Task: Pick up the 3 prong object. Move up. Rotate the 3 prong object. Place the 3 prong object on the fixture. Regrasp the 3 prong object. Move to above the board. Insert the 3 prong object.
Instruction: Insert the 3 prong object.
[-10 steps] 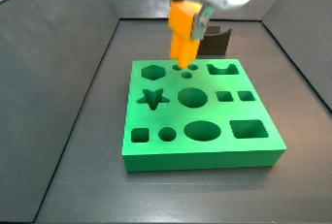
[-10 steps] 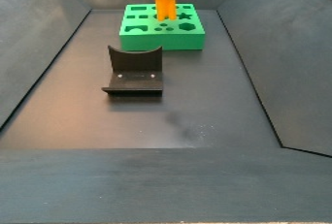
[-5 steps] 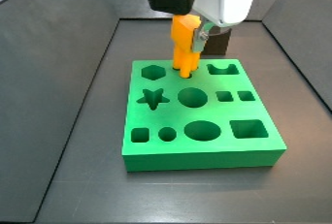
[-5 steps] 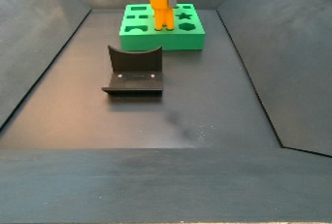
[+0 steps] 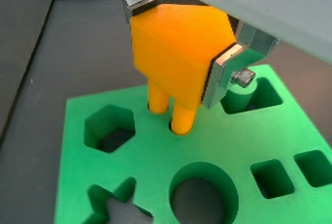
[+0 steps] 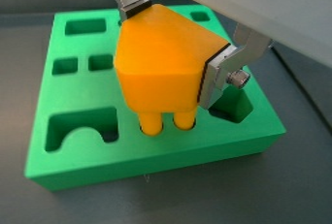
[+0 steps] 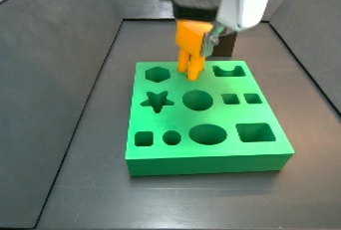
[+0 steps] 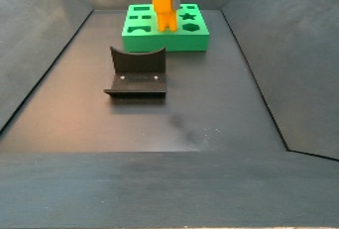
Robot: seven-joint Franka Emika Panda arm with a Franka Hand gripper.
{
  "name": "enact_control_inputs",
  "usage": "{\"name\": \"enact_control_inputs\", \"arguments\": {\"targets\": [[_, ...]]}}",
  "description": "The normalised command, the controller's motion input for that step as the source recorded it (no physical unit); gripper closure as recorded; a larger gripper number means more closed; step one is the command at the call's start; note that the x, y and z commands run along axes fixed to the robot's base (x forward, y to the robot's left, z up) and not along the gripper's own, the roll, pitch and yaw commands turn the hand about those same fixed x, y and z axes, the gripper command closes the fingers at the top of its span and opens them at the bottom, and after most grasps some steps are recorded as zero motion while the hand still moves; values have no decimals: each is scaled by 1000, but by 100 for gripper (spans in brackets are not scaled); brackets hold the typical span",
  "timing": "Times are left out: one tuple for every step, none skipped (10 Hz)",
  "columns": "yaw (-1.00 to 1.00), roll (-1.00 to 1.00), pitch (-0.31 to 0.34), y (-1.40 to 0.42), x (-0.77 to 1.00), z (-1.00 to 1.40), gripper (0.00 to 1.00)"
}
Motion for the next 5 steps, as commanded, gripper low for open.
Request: {"name": "enact_control_inputs", "arguments": {"targets": [[0,0,-30,-37,31,-529,100],[-63,-3,-44,0,0,-429,100],[-11,-71,-67,0,0,-169,100],[0,-66,-14,11,0,-54,100],[-3,-14,0,0,0,0,100]]}}
